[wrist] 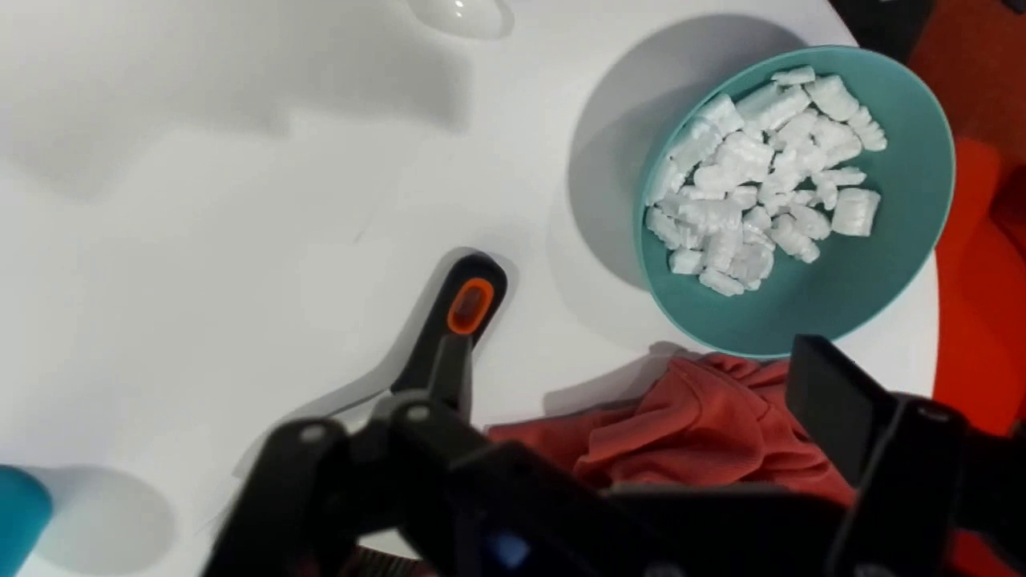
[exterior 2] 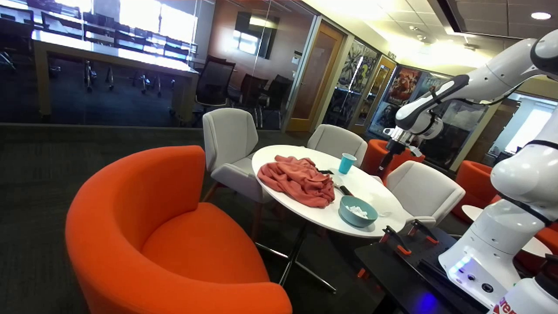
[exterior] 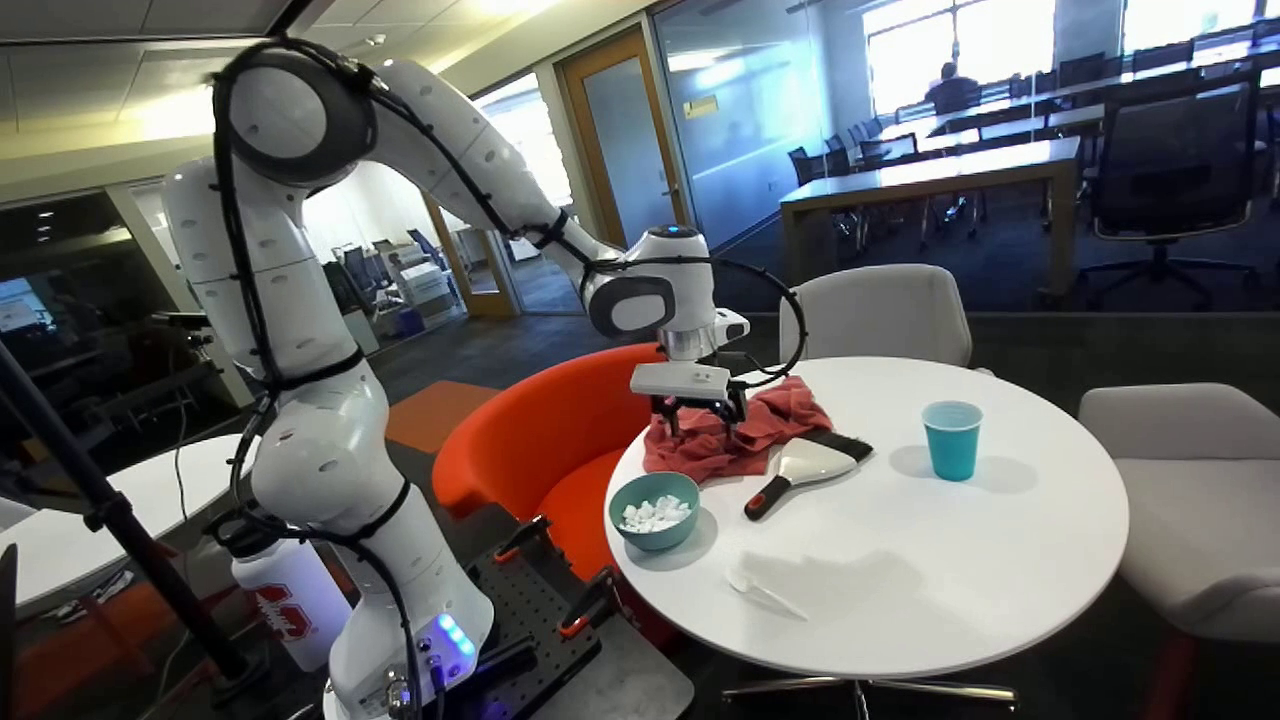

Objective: Move the bowl to the left

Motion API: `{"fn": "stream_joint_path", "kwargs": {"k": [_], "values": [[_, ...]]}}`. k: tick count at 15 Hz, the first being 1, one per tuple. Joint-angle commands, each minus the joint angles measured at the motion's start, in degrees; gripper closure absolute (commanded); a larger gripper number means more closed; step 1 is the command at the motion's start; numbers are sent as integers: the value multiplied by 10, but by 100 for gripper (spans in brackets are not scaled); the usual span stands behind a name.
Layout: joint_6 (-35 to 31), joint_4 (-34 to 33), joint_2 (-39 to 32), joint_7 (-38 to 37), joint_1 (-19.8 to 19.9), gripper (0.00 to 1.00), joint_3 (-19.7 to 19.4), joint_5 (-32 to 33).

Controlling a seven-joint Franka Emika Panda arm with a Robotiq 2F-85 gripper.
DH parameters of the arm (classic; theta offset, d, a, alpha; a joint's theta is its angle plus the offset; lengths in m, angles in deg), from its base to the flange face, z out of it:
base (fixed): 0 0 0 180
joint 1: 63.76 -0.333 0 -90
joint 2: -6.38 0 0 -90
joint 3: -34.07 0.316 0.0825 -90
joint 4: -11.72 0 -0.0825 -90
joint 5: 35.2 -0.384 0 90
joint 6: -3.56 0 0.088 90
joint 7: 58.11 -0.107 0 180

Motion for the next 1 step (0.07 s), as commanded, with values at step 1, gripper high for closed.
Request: {"fn": "stream_joint_path", "kwargs": {"k": [1], "values": [[28, 7, 27, -55, -44, 0, -47, 46]]}}
